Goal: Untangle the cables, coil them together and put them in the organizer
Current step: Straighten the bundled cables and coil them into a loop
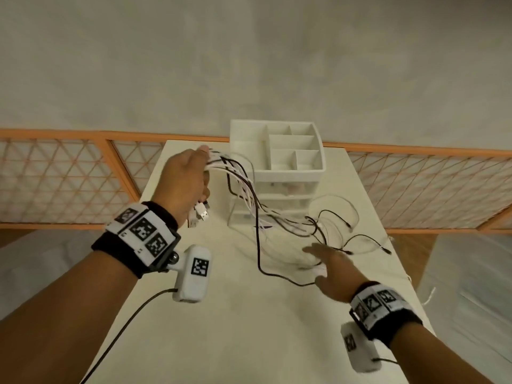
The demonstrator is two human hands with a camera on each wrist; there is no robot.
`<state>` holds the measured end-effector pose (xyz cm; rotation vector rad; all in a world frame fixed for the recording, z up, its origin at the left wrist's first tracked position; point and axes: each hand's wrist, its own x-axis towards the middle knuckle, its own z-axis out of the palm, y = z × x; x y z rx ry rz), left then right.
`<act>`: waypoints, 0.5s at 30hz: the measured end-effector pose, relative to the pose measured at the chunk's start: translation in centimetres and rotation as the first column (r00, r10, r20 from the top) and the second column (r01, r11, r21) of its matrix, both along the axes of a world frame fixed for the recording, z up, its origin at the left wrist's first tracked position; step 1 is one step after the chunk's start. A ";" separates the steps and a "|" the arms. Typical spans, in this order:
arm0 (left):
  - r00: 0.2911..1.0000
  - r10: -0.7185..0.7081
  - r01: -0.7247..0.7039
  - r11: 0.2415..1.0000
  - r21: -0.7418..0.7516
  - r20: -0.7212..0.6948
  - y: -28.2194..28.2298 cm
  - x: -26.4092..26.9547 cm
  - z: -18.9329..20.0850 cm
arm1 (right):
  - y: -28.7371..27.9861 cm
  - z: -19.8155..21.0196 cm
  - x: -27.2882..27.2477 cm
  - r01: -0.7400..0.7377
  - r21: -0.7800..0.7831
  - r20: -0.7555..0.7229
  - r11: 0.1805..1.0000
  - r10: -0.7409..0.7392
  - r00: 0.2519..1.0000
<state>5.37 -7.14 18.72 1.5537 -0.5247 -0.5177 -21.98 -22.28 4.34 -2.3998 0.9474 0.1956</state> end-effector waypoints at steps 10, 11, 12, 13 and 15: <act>0.875 -0.446 0.400 0.885 0.240 0.188 0.3 -4.2 -2.2 | 3.5 13.5 8.8 -0.127 -0.177 0.644 0.976 0.213 0.734; 0.861 -0.468 0.416 0.873 0.254 0.199 0.4 -4.4 -2.1 | 3.7 13.1 9.2 -0.137 -0.177 0.629 0.975 0.219 0.746; 0.848 -0.485 0.426 0.863 0.273 0.211 0.6 -4.4 -2.1 | 3.8 12.8 9.4 -0.126 -0.194 0.622 0.973 0.221 0.751; 0.836 -0.497 0.424 0.854 0.301 0.232 0.8 -4.4 -1.9 | 3.9 12.5 9.5 -0.103 -0.226 0.626 0.969 0.225 0.747; 0.816 -0.494 0.374 0.847 0.377 0.300 1.1 -4.2 -1.7 | 3.8 12.4 9.4 -0.046 -0.313 0.660 0.949 0.252 0.708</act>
